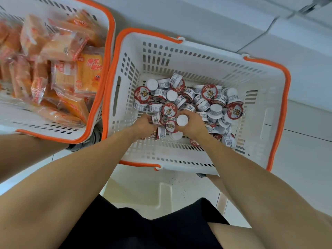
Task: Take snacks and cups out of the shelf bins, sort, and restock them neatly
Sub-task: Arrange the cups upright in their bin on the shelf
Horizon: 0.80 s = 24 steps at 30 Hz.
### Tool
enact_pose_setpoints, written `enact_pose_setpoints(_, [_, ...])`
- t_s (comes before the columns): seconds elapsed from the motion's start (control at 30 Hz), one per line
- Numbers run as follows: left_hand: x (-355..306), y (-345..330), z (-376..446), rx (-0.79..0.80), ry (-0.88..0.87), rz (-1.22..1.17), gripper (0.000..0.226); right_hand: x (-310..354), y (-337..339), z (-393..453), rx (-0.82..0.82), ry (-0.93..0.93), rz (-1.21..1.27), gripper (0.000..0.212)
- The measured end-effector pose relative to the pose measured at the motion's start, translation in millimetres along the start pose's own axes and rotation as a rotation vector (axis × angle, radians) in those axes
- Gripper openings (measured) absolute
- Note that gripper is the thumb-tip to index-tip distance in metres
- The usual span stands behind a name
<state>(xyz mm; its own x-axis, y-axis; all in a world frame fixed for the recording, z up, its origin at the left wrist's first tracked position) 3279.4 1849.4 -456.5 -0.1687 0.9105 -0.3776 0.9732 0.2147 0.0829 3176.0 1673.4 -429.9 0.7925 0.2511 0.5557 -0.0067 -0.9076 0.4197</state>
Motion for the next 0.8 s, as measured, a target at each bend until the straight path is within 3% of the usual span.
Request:
enact_pose_setpoints(0.1, [-6,-4,4,-0.009,-0.014,0.056,0.042,-10,-8,-3,0.04,-0.083,0.144,0.037])
enact_pose_setpoints(0.27, [-18,9,14,-0.098,-0.002,0.227,0.074,-24,-25,1,-0.003,-0.159,0.348,0.044])
enact_pose_setpoints(0.37, [-33,18,18,-0.126,-0.024,0.311,0.065,-31,-30,5,-0.021,-0.178,0.402,0.052])
enact_pose_setpoints(0.53, [-45,17,15,-0.028,0.004,0.431,0.057,-37,-13,0,-0.015,-0.176,0.348,0.037])
enact_pose_setpoints(0.6, [-43,18,7,-0.003,0.005,0.424,0.054,-35,0,-2,-0.014,-0.156,0.323,0.036])
enact_pose_setpoints(0.8, [-35,20,-41,0.096,0.006,0.205,0.055,0,6,-18,0.147,-0.099,0.652,0.034])
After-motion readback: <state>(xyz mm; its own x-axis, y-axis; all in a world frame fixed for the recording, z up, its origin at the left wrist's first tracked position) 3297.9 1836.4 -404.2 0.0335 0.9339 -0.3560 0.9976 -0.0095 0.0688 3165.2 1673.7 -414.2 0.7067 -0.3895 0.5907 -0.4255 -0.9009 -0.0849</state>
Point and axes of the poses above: each hand's wrist, its own z-axis towards the middle knuckle, its own y-axis out of the back of the hand, x = y × z, the point moved 10 cm from there along z, towards the middle knuckle, and after that the axes turned 8 degrees about x, right-handed, at the moved point
